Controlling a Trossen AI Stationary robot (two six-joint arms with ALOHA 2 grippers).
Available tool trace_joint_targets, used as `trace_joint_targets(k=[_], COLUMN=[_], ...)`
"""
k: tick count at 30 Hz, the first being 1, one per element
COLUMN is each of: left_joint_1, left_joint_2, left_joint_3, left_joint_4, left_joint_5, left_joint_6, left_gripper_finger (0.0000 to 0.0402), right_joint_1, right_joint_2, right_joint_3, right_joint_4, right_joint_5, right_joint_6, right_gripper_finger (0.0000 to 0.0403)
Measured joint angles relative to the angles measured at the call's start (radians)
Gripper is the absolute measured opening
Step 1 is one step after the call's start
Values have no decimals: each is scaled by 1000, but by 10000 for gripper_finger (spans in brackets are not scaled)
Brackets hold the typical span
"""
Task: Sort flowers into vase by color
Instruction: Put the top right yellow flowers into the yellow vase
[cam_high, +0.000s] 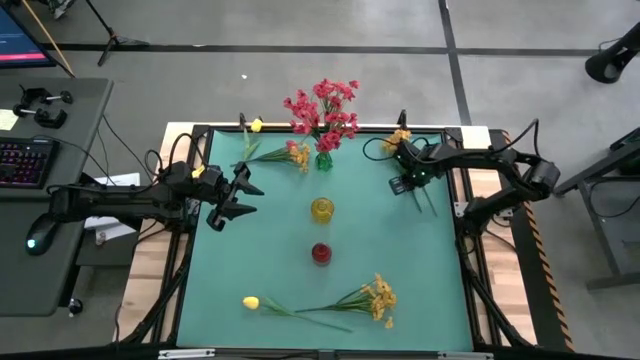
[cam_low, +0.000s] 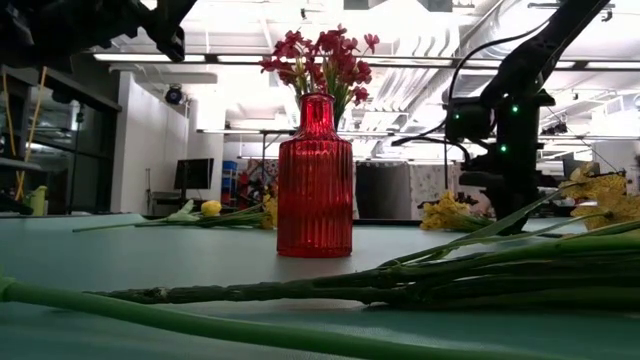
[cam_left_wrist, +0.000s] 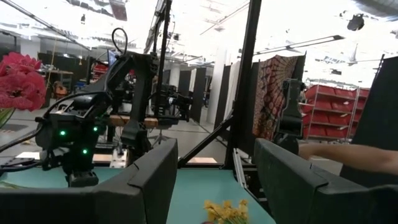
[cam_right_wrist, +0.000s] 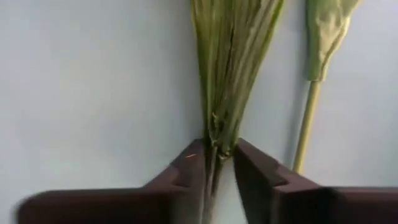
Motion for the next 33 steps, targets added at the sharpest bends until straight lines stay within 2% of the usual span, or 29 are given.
trace_joint_targets(k=[3,7,12,20,23,27,30,33], left_joint_1=[0,0,0,0,0,0,0,0], left_joint_2=[0,0,0,0,0,0,0,0], left_joint_3=[0,0,0,0,0,0,0,0], left_joint_4=[1,2,2,2,2,2,2,3], left_joint_5=[0,0,0,1,1,1,0,0], left_joint_6=[0,0,0,-1,-1,-2,-2,-1], left_gripper_finger=[202,202,202,202,202,202,202,202], right_joint_1=[31,94,218,548,682,846,950,1018], right_joint_2=[-10,-72,-229,-482,-517,-507,-480,-440], right_joint_3=[0,-5,-4,-3,-3,-3,-3,-3], right_joint_4=[-2,-10,-3,-27,-77,-113,0,236], right_joint_5=[9,7,27,185,175,111,137,232], right_joint_6=[3,41,121,320,391,465,422,255], right_gripper_finger=[14,13,5,1,1,1,0,0])
